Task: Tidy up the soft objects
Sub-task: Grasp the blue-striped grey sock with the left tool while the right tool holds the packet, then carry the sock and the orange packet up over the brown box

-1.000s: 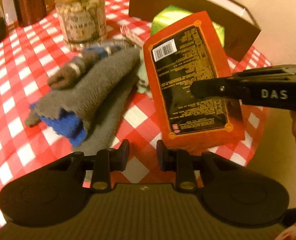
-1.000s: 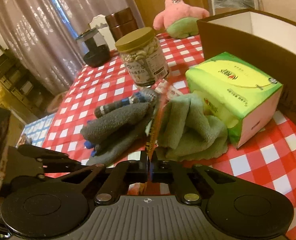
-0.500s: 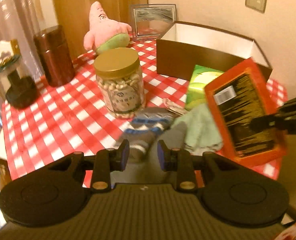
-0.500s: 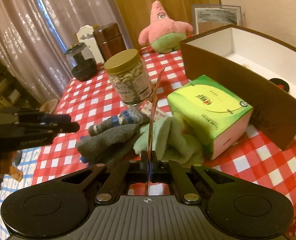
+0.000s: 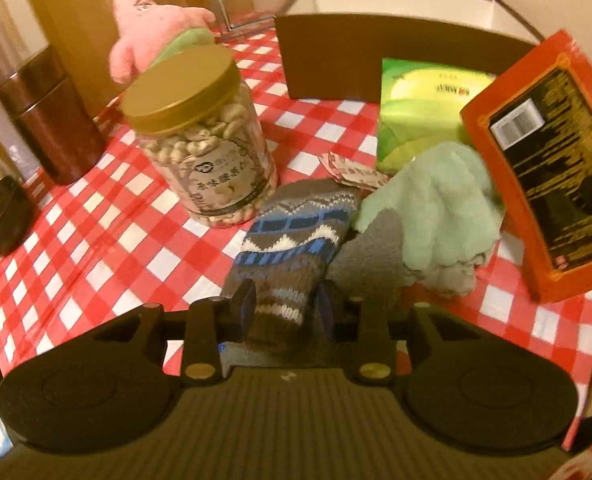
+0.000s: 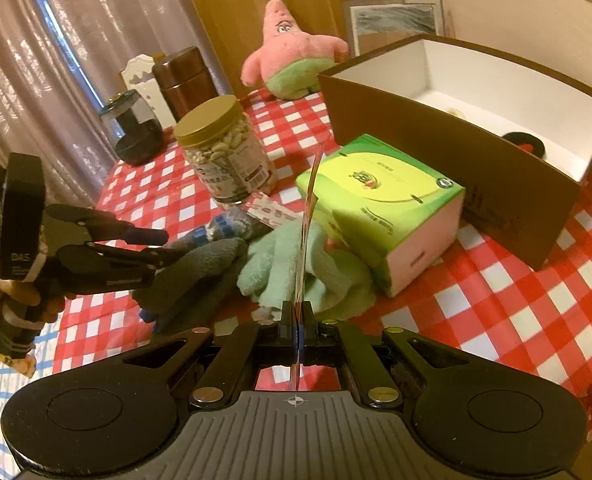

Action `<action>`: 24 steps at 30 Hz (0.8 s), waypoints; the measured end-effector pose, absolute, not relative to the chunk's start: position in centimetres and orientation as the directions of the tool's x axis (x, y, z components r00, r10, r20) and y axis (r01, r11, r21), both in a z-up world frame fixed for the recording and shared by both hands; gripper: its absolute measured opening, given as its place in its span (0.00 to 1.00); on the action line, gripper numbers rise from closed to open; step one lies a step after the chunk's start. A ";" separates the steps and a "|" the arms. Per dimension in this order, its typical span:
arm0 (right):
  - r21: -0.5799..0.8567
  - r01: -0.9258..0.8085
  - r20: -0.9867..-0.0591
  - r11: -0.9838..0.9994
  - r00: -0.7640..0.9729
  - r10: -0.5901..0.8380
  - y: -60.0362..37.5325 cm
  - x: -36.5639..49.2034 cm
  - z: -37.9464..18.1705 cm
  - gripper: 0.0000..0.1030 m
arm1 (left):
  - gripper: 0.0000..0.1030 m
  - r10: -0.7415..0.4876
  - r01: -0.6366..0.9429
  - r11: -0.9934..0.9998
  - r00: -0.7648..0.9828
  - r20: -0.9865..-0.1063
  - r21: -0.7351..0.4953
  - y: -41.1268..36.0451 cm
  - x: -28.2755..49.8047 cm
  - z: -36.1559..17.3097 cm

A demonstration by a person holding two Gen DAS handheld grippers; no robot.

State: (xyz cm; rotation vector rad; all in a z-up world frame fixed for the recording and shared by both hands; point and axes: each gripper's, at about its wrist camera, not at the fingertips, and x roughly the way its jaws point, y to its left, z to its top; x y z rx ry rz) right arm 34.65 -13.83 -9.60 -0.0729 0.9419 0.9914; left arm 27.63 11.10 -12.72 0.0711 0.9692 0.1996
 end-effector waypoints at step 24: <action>0.352 -0.713 -0.699 0.606 0.231 0.677 -15.3 34.6 -8.7 0.01 | 0.09 0.284 -0.112 0.956 0.591 -0.755 0.273 12.3 25.6 -9.8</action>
